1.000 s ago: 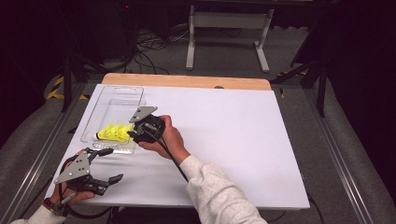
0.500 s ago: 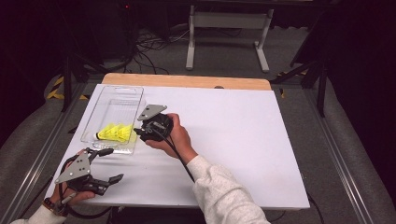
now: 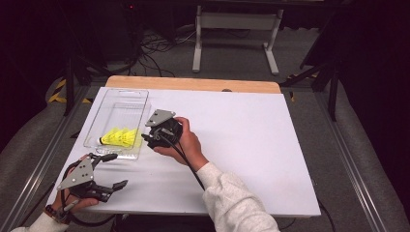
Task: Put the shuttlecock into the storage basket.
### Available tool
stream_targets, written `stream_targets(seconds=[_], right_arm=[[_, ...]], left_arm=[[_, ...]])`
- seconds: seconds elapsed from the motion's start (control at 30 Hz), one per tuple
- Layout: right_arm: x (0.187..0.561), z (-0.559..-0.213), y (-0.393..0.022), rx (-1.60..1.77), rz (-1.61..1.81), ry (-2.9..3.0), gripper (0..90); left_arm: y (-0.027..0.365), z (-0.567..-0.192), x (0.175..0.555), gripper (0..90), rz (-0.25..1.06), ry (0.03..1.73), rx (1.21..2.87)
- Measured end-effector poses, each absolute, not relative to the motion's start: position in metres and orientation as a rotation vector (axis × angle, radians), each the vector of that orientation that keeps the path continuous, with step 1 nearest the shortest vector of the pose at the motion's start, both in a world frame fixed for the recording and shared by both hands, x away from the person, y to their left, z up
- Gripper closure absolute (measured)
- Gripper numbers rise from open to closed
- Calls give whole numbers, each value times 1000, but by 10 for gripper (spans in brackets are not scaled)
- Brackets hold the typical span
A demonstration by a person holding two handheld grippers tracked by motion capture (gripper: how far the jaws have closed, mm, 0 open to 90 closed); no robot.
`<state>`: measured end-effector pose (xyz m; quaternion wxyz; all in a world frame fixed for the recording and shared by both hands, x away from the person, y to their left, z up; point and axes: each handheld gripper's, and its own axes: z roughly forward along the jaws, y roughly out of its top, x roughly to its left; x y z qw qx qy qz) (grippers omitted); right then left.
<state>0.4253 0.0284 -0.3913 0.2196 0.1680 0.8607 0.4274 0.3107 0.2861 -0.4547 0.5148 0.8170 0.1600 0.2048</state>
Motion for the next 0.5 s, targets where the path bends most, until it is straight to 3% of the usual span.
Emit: stream_targets(seconds=[0.5], right_arm=[[424, -395, 18, 491, 1171, 2347, 242]], left_arm=[[286, -455, 311, 115, 490, 388, 1964]])
